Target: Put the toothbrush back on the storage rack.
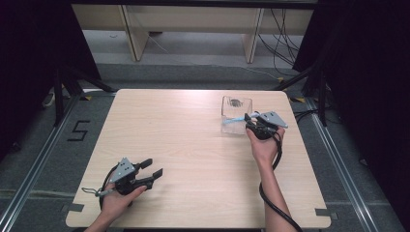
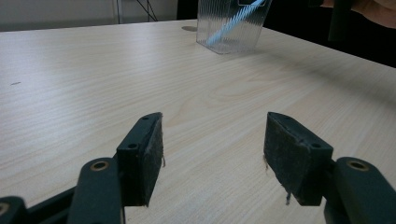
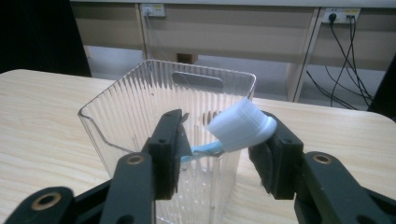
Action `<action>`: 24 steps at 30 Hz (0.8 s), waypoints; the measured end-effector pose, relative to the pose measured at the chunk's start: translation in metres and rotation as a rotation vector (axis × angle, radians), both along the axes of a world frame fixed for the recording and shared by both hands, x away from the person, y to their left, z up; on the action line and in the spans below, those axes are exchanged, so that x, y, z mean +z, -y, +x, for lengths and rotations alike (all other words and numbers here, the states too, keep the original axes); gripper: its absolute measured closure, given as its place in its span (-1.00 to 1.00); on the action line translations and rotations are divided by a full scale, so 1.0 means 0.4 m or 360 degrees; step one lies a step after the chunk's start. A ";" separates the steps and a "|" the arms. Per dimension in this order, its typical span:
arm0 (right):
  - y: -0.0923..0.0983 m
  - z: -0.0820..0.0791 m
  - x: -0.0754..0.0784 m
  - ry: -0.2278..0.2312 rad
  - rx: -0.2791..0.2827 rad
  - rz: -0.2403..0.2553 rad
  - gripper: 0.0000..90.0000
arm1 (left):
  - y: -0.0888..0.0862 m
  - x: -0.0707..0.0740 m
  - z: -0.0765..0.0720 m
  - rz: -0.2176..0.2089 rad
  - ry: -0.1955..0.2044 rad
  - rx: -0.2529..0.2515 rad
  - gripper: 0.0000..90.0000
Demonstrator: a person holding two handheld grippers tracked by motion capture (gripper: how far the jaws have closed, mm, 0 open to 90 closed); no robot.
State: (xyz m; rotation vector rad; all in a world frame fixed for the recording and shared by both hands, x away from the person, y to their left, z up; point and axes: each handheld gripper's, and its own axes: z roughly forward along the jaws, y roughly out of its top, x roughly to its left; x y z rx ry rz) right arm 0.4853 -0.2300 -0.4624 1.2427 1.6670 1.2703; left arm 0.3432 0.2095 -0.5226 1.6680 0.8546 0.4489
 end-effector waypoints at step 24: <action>0.046 -0.058 -0.020 -0.0188 0.0030 0.0019 0.03 | 0.001 0.000 0.000 0.0005 -0.0001 0.0006 -0.17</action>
